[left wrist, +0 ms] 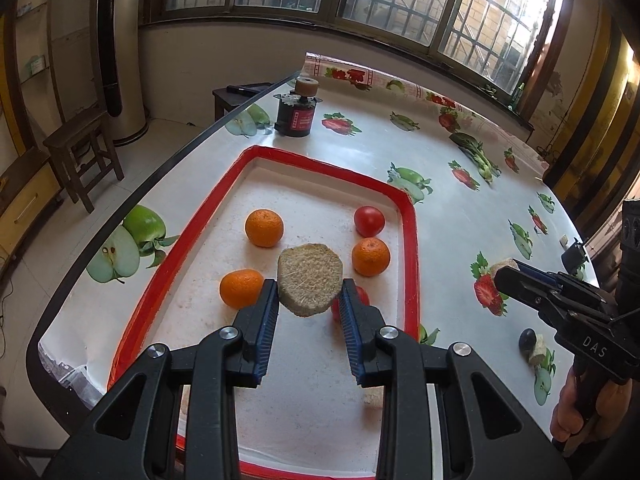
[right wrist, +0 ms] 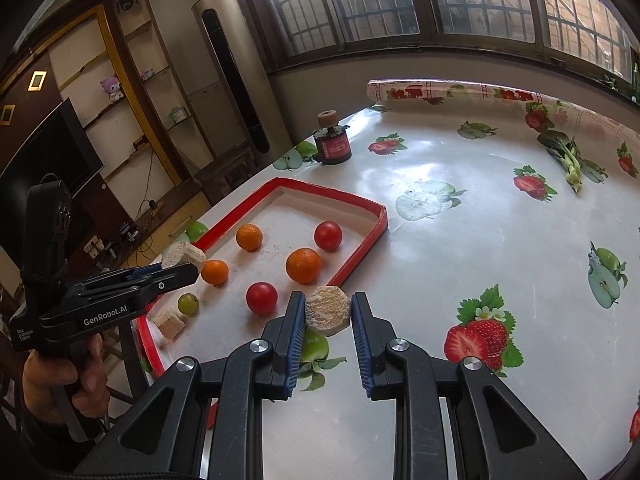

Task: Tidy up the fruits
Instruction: 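Carry both beige discs into the red tray and open both grippers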

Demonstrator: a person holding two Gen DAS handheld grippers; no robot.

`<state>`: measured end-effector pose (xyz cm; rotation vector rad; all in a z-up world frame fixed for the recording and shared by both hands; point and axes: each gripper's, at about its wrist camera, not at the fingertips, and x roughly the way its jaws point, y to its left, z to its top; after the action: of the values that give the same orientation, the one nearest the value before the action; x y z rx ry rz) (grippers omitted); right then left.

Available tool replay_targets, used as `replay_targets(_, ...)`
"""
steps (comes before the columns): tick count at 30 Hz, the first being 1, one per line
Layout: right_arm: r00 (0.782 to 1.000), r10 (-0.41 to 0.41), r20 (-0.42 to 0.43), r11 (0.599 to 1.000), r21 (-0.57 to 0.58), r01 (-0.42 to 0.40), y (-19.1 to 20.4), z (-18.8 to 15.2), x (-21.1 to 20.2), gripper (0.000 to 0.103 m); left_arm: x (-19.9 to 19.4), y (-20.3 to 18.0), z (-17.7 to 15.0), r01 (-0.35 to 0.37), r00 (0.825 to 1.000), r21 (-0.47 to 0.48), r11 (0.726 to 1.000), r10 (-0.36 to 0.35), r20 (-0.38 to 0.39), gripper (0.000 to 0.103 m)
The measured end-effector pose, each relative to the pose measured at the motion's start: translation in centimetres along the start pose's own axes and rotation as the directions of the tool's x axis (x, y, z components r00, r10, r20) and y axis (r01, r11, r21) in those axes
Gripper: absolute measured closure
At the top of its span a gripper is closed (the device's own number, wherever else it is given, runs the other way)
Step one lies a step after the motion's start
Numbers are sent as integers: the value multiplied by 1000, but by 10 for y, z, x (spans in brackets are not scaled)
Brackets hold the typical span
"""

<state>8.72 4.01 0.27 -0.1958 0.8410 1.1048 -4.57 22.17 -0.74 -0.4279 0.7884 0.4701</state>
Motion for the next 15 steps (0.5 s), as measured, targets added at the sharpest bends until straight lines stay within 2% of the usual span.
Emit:
replay_targets(10,1000,7,-28,1000,1,-7,4,37,51,79,29,4,42,-13,1000,26,1000,13,-3,75)
replay_targets(15,999,-4,-38,1000,9,4,1,60,80,79,51,12,62,-11,1000,8,1000,11,-19,75)
